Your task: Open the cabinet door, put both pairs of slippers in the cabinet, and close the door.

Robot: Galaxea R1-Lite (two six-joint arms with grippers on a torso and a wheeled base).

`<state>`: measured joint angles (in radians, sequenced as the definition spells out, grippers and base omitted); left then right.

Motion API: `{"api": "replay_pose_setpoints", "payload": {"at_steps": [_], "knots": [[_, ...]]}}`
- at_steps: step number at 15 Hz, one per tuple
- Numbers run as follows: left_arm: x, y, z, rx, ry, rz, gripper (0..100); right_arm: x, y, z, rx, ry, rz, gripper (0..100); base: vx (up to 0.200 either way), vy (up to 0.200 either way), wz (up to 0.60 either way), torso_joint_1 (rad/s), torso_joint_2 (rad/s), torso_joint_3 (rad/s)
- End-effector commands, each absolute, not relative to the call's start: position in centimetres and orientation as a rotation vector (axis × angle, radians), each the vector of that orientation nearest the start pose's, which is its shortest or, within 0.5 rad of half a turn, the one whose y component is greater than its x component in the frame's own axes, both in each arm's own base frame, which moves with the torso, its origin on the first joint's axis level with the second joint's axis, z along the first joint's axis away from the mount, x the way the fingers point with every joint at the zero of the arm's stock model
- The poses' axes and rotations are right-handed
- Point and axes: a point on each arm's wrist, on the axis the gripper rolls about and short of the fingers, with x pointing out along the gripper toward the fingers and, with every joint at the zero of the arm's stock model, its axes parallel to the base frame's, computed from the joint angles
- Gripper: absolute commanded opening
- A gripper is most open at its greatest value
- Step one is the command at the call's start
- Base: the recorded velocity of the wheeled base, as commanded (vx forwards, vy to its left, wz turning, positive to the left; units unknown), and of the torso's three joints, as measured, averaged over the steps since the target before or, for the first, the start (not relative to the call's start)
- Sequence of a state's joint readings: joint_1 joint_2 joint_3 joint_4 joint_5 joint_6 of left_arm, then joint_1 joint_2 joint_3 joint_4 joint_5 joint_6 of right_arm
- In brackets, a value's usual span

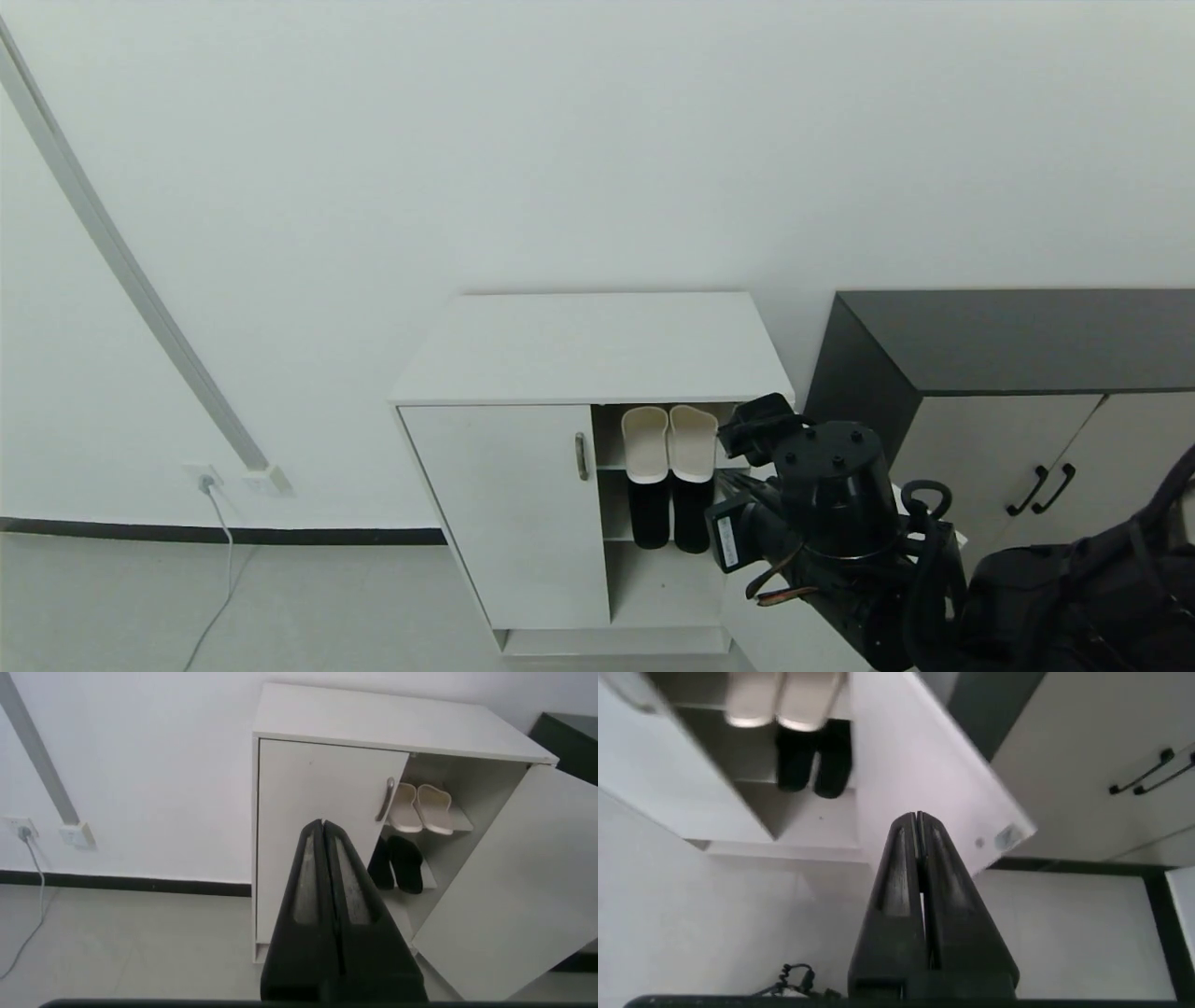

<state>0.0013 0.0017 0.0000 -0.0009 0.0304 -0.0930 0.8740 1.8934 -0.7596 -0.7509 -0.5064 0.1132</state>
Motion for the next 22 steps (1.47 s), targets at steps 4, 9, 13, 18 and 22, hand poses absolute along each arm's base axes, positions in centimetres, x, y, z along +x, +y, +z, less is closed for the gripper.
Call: {"api": "replay_pose_setpoints", "payload": {"at_steps": [4,9,13,18,22], "knots": [[-2.26,0.07,7.57,-0.094,0.0,0.032,0,21.89,24.57,11.69,-0.141,0.325,0.351,0,0.0,0.0,-0.3,0.0,0.0,0.002],[-2.26,0.07,7.57,-0.094,0.0,0.032,0,21.9,24.58,11.64,-0.144,0.325,0.351,0,0.0,0.0,-0.6,0.006,0.0,0.002],[-2.26,0.07,7.57,-0.094,0.0,0.032,0,22.07,24.47,11.55,-0.143,0.326,0.345,0,0.0,0.0,-0.3,0.001,0.0,0.001],[-2.26,0.07,7.57,-0.094,0.0,0.032,0,22.08,24.48,11.5,-0.144,0.327,0.345,0,0.0,0.0,0.0,0.0,0.0,0.0],[-2.26,0.07,7.57,-0.094,0.0,0.032,0,22.21,24.56,11.53,-0.134,0.317,0.346,0,-0.2,0.0,0.0,0.011,0.01,0.0]]}}
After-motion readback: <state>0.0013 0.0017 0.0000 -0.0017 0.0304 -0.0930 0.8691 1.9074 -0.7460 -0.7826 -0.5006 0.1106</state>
